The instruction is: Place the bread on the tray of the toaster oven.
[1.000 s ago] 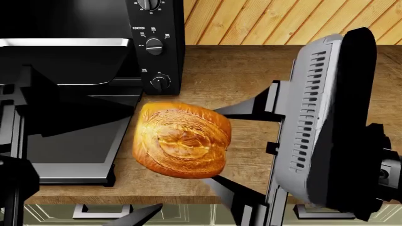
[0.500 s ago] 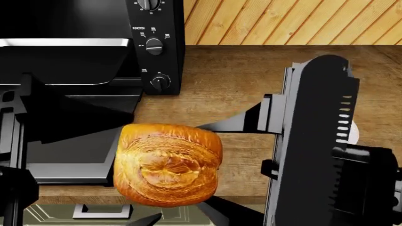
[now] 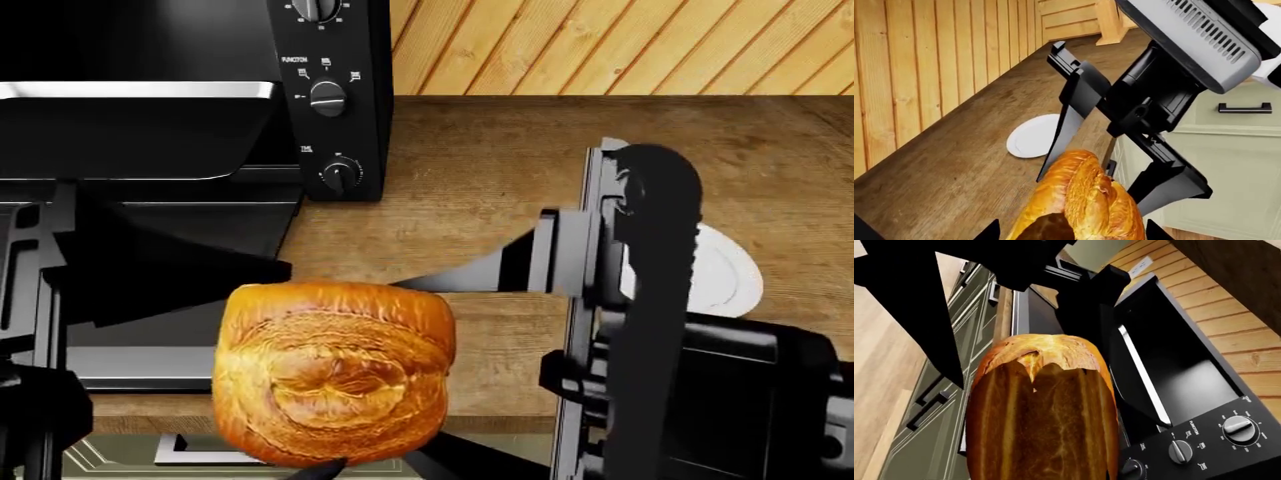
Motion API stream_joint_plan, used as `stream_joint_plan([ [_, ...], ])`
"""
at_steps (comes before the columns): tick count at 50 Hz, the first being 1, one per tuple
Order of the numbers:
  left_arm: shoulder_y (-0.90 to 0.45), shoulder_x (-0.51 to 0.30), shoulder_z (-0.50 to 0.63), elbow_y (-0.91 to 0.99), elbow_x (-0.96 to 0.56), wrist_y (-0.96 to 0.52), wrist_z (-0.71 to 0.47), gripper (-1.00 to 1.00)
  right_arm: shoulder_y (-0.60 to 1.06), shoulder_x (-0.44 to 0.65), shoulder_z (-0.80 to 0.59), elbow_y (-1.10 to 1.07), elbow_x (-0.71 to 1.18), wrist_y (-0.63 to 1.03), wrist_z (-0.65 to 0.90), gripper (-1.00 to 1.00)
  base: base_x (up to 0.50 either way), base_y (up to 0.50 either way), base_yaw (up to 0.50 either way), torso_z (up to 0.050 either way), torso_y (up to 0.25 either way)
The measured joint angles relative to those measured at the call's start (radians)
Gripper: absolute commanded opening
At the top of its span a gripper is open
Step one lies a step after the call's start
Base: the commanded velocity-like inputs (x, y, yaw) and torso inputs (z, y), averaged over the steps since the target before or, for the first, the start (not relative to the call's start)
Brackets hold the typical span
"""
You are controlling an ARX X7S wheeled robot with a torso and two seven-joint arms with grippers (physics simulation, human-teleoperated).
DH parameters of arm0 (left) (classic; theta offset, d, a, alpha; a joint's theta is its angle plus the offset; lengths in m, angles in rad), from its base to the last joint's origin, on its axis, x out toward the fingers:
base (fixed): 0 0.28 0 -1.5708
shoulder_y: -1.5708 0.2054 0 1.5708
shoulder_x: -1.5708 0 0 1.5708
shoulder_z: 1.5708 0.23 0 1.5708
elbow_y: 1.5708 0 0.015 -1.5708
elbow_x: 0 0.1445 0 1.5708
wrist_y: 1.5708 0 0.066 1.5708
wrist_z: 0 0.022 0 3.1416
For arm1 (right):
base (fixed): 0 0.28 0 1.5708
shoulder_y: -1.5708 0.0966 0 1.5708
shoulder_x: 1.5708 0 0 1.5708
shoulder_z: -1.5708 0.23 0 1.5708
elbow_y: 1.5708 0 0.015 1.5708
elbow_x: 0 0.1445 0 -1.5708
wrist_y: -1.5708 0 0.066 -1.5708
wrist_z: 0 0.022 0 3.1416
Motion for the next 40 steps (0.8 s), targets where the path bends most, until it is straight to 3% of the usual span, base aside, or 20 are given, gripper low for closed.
stream_joint_plan([
  [15, 0.034, -0.015, -0.025, 0.017, 0.001, 0.016, 0.003, -1.0, -0.001, -0.003, 0.0, -0.005, 0.023, 0.008, 0.012, -1.0, 0.0, 0.0, 0.0, 0.001, 0.001],
  [16, 0.037, -0.015, -0.028, 0.018, 0.002, 0.017, 0.003, -1.0, -0.001, -0.004, 0.0, -0.003, 0.028, 0.01, 0.015, 1.0, 0.0, 0.0, 0.0, 0.0, 0.0],
  [32, 0.08, -0.035, -0.089, 0.038, 0.073, 0.049, -0.011, -1.0, 0.014, -0.024, 0.016, 0.036, 0.018, 0.033, 0.05, 1.0, 0.0, 0.0, 0.0, 0.0, 0.0],
  [40, 0.112, -0.045, -0.092, 0.025, 0.11, 0.06, -0.071, -1.0, 0.007, -0.018, 0.017, 0.04, 0.002, 0.034, 0.058, 1.0, 0.0, 0.0, 0.0, 0.0, 0.001],
])
